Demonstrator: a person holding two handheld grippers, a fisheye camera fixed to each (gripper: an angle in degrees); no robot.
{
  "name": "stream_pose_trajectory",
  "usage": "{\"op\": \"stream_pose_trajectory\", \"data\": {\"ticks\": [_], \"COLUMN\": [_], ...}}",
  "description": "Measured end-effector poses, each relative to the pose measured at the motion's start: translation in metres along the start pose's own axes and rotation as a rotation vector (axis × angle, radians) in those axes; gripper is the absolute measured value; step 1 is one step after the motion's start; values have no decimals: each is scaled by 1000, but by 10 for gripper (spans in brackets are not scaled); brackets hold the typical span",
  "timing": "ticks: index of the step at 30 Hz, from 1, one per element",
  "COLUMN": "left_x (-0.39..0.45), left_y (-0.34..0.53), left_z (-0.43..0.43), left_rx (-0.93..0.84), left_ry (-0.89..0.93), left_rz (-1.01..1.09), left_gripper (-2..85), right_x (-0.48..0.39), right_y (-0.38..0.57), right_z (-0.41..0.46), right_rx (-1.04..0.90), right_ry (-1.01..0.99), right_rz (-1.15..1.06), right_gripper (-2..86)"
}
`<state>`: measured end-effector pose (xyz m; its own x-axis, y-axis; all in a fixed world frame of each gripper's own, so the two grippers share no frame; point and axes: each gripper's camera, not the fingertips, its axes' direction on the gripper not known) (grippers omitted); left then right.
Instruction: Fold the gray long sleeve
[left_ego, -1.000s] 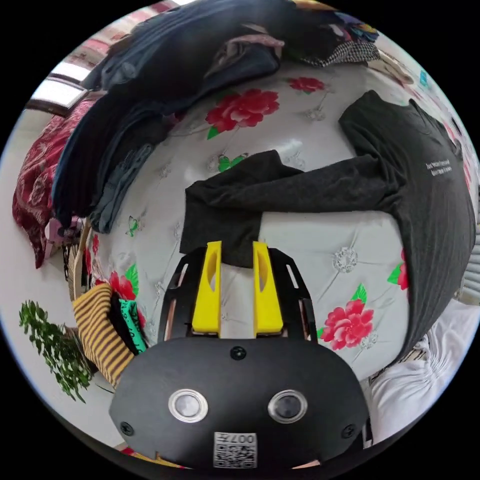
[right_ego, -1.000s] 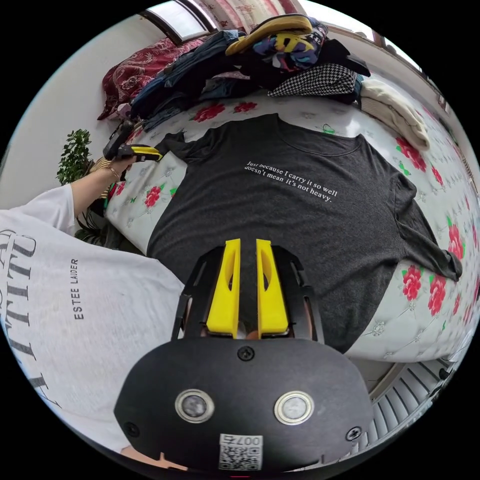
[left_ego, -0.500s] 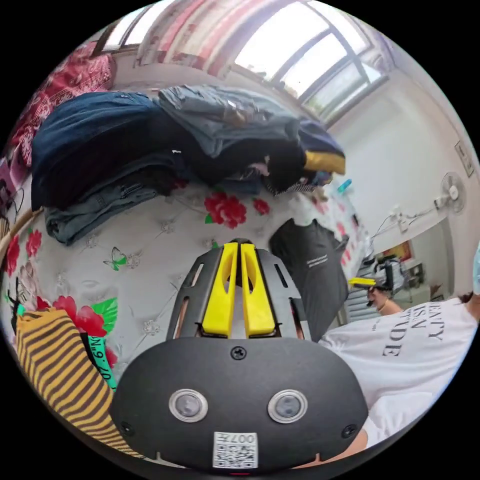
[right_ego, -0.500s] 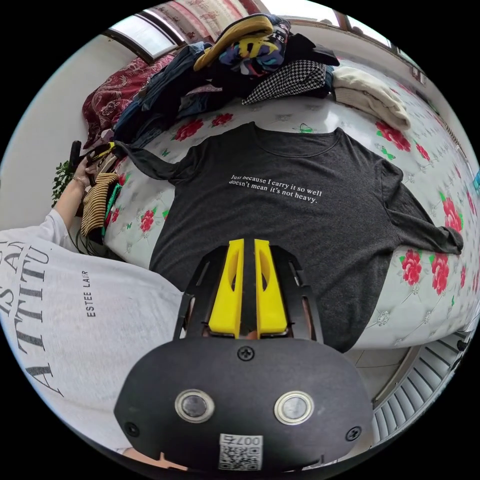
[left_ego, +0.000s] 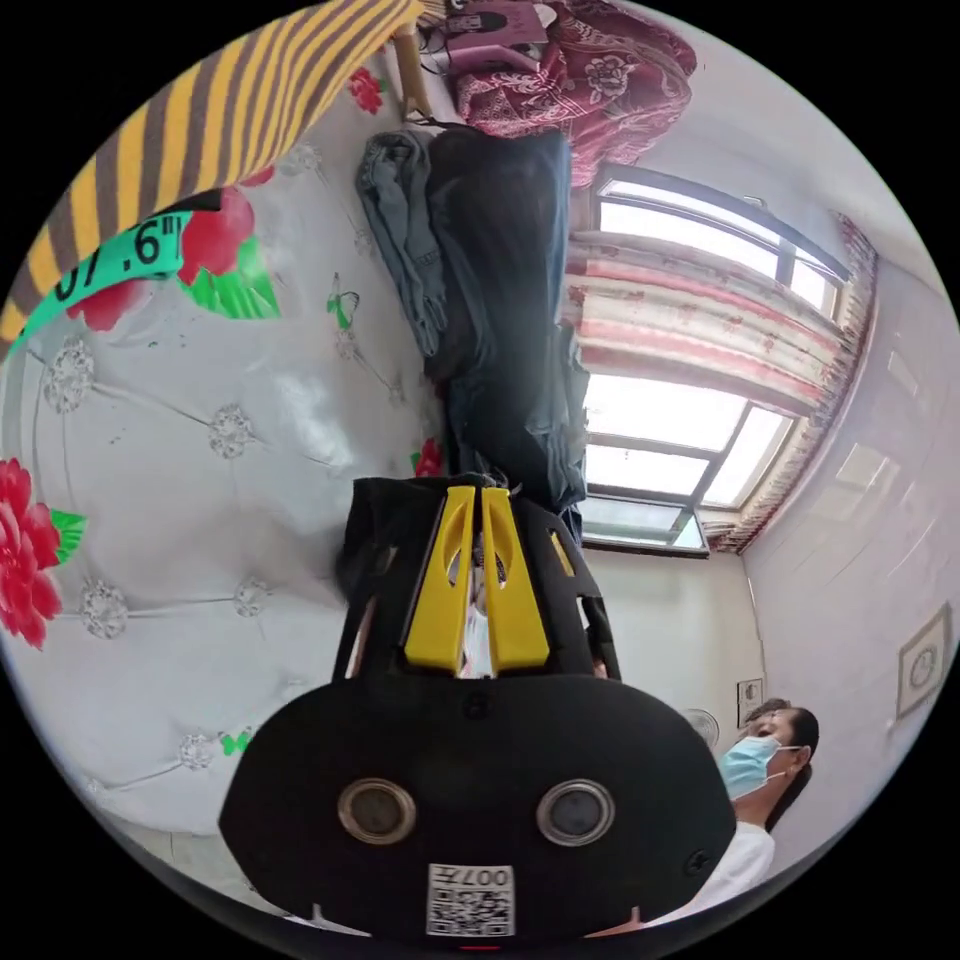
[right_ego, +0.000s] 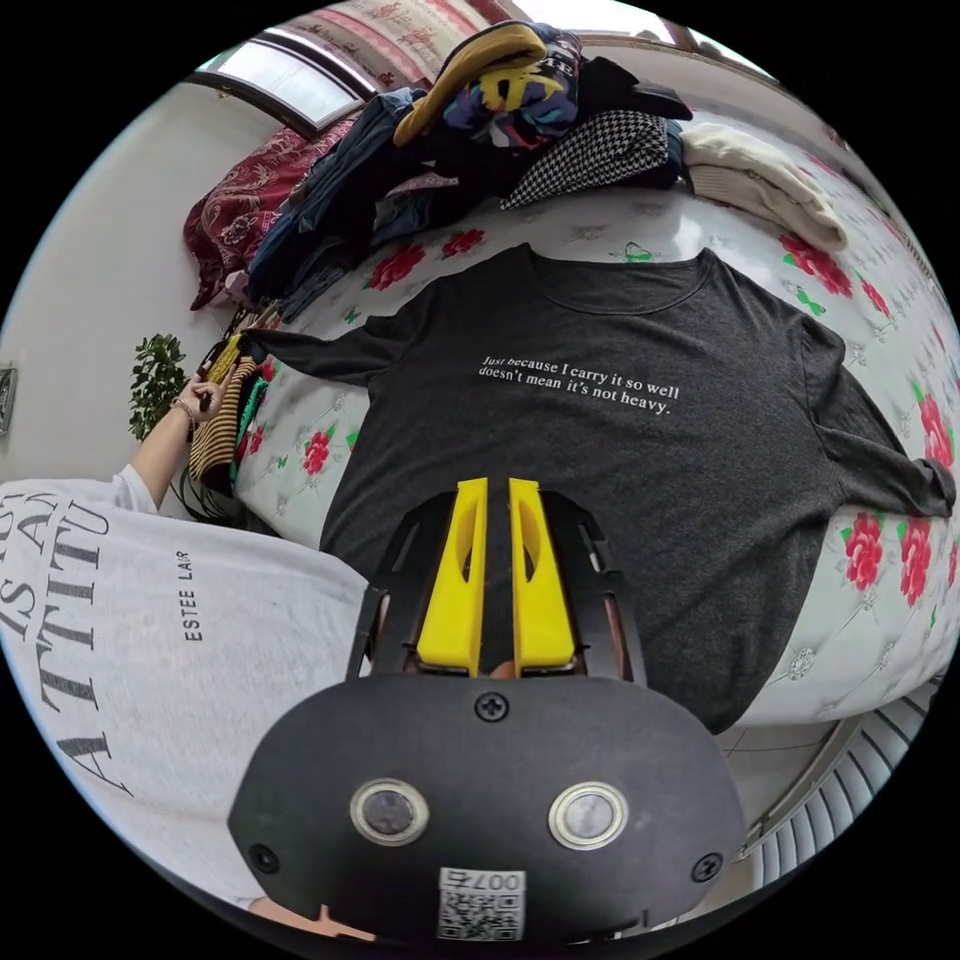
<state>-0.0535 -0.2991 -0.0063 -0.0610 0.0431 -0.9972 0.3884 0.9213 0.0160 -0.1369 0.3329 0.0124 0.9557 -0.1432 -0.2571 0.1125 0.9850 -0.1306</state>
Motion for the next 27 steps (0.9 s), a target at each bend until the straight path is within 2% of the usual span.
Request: {"op": "stream_pose_trajectory", "data": {"ticks": [2, 5, 7, 8, 10, 13, 15, 17, 19, 22, 27], "left_x": [32, 119, 185, 196, 207, 168, 135, 104, 61, 16, -30], "left_y": [13, 66, 153, 179, 287, 393, 427, 442, 447, 446, 468], "left_z": [21, 90, 160, 177, 241, 300, 308, 305, 303, 311, 351], "left_rx": [-79, -311, -524, -577, -799, -1100, -1166, -1162, -1165, -1162, -1156], "left_ry": [55, 106, 194, 228, 324, 278, 159, -32, -297, -535, -742], "left_rz": [102, 356, 589, 640, 741, 773, 811, 901, 967, 1020, 1149], "left_gripper": [-9, -7, -3, 0, 34, 121, 126, 124, 118, 113, 107], "right_x": [2, 3, 5, 7, 13, 27, 37, 50, 56, 59, 28], "right_y": [2, 7, 11, 15, 23, 44, 61, 84, 97, 106, 92], "right_z": [-7, -19, -27, -32, -38, -48, -53, -55, -52, -44, -23], "right_rx": [28, 74, 104, 124, 147, 178, 189, 184, 174, 149, 90], "right_ry": [-16, -28, -24, -19, -3, 20, 30, 45, 47, 44, 73], "right_rz": [5, 6, 16, 26, 55, 131, 182, 243, 270, 291, 181], "right_gripper": [30, 40, 45, 49, 54, 63, 68, 72, 74, 79, 82]}}
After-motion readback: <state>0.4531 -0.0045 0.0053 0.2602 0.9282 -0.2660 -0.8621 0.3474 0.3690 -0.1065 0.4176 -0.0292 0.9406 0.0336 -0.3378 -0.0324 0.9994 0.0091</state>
